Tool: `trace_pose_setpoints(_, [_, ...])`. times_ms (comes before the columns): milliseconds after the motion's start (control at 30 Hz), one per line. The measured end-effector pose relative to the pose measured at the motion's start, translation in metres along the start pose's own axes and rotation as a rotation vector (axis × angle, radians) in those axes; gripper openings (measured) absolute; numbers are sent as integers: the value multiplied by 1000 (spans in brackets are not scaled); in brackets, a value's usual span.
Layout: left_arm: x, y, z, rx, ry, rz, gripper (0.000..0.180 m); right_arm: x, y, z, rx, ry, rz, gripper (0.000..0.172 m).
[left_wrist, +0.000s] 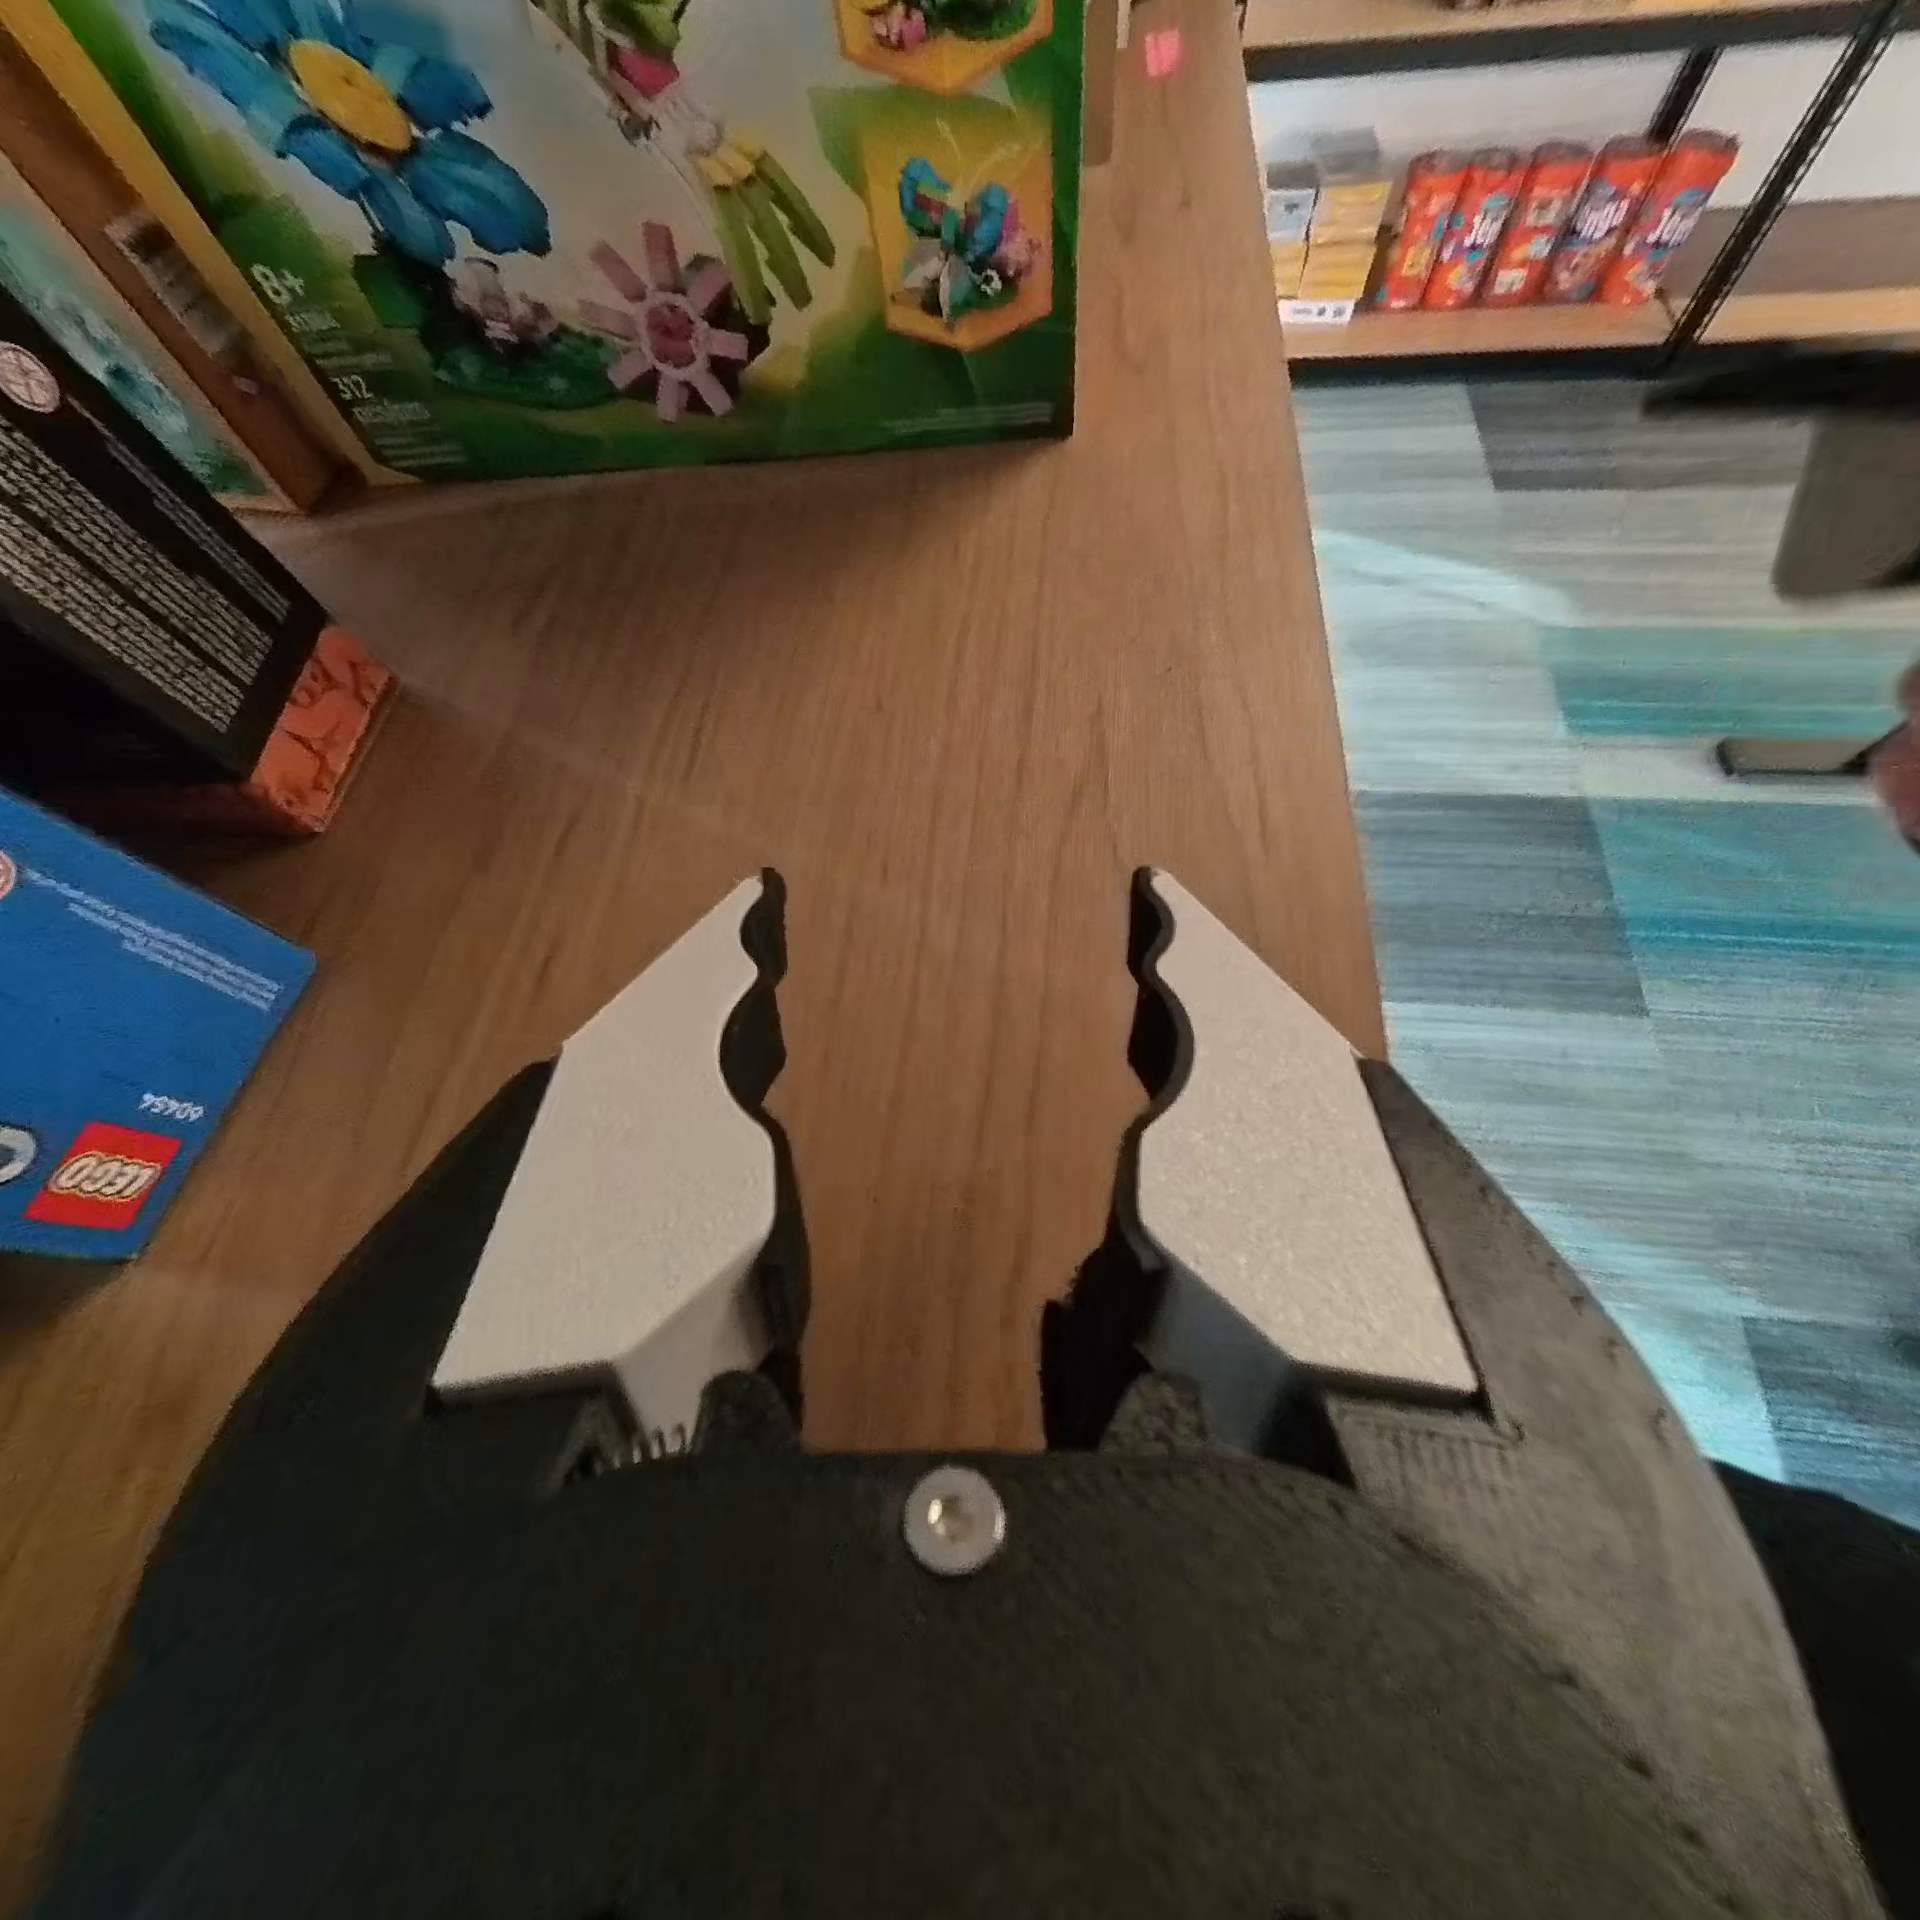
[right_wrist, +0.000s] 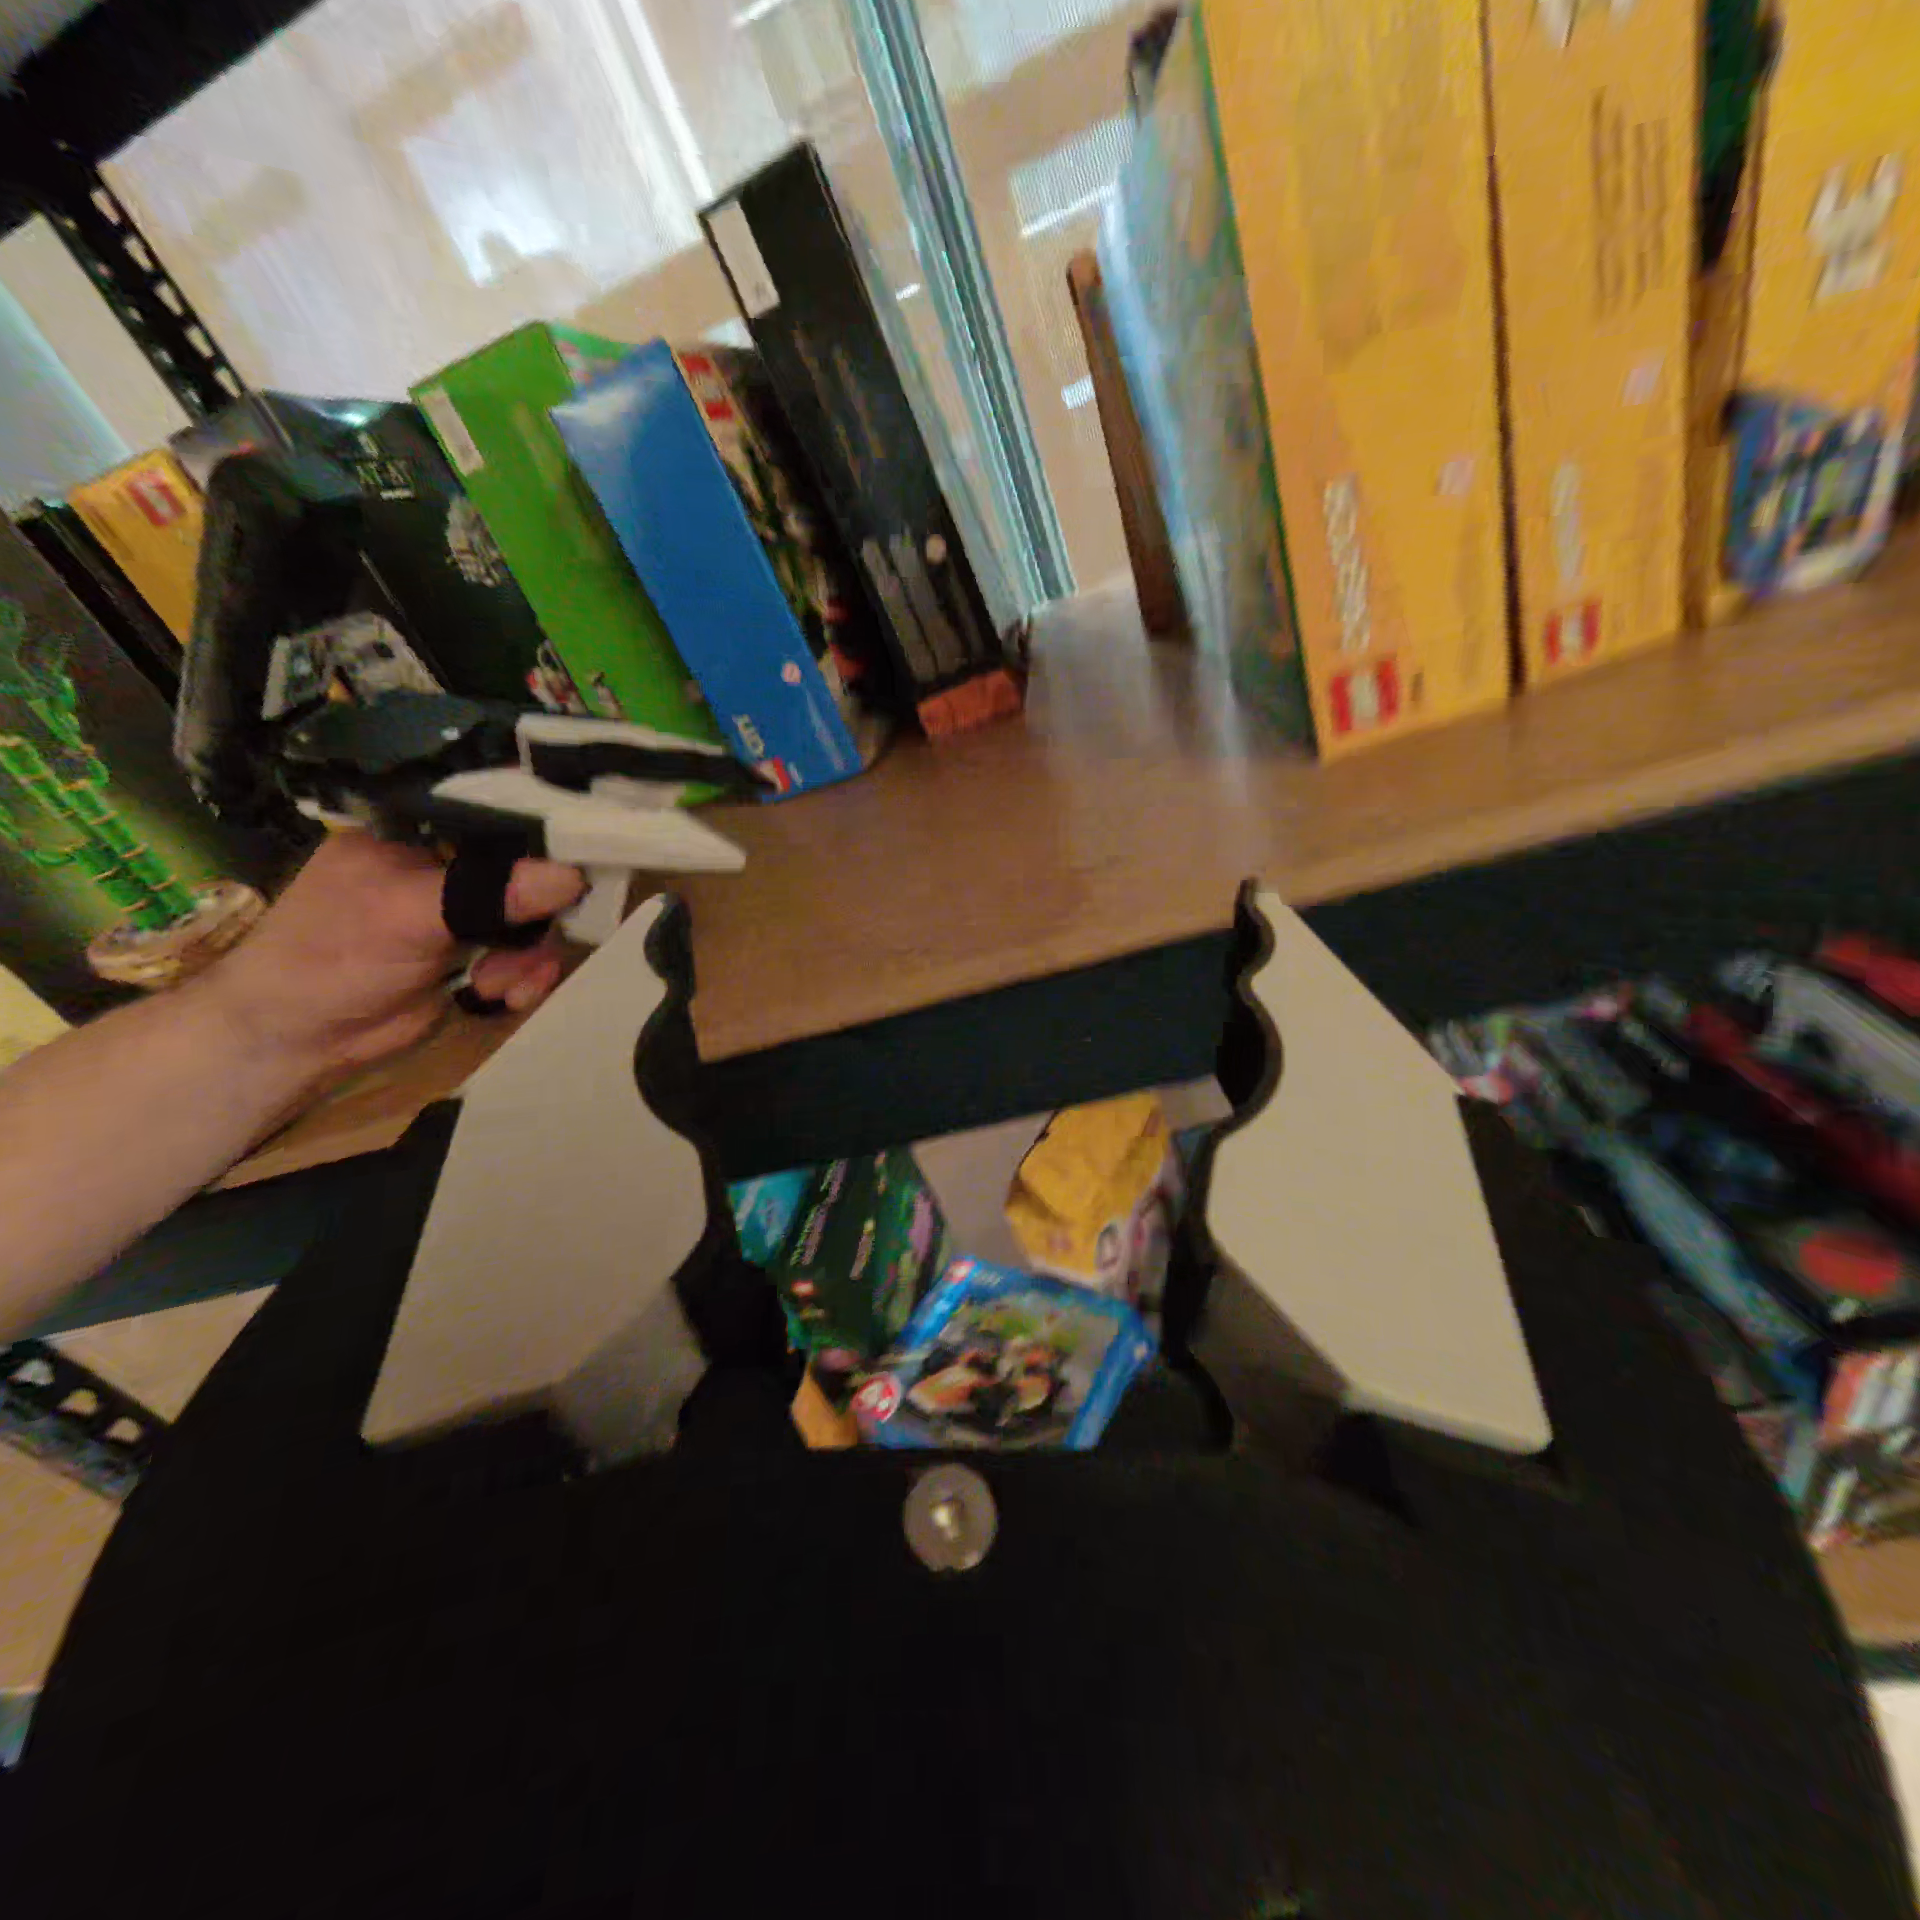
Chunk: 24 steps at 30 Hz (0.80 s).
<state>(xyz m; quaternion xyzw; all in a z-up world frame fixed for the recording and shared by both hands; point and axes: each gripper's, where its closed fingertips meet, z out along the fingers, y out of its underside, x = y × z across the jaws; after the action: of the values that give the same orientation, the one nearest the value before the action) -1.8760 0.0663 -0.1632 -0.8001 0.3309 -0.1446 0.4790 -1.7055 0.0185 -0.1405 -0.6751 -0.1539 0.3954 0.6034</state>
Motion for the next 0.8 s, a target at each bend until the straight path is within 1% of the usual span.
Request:
trace_pose_setpoints(100, [3,-22,9,85,10,-119,66,28,-58,20,7,-35,-125,115])
trace_pose_setpoints(167, [6,-44,25,137,29,-196,68,46,-93,34,4,-61,-219,121])
trace_pose_setpoints(267, [-5,-81,52,186,-48,-202,73,86,-141,55,0,-37,-360,126])
trace_pose_setpoints(367, [-22,-115,75,232,-140,-201,75,118,-174,82,-5,-114,-341,131])
trace_pose_setpoints(433, [-36,-129,91,257,-182,-204,77,143,-181,104,-48,-138,-330,140])
trace_pose_setpoints(467, [-46,-133,99,263,-193,-232,78,154,-180,115,-73,-150,-339,141])
trace_pose_setpoints(567, [-67,-136,124,296,-135,-352,79,170,-171,142,-126,-239,-306,145])
trace_pose_setpoints(667, [-77,-138,143,343,-65,-426,79,179,-162,156,-159,-298,-267,147])
trace_pose_setpoints(700, [-77,-142,146,367,-28,-427,77,176,-162,157,-151,-332,-269,145])
trace_pose_setpoints(767, [-76,-145,154,380,22,-437,78,173,-157,160,-166,-375,-281,138])
trace_pose_setpoints(800, [-73,-148,158,386,60,-440,74,169,-152,161,-184,-405,-289,132])
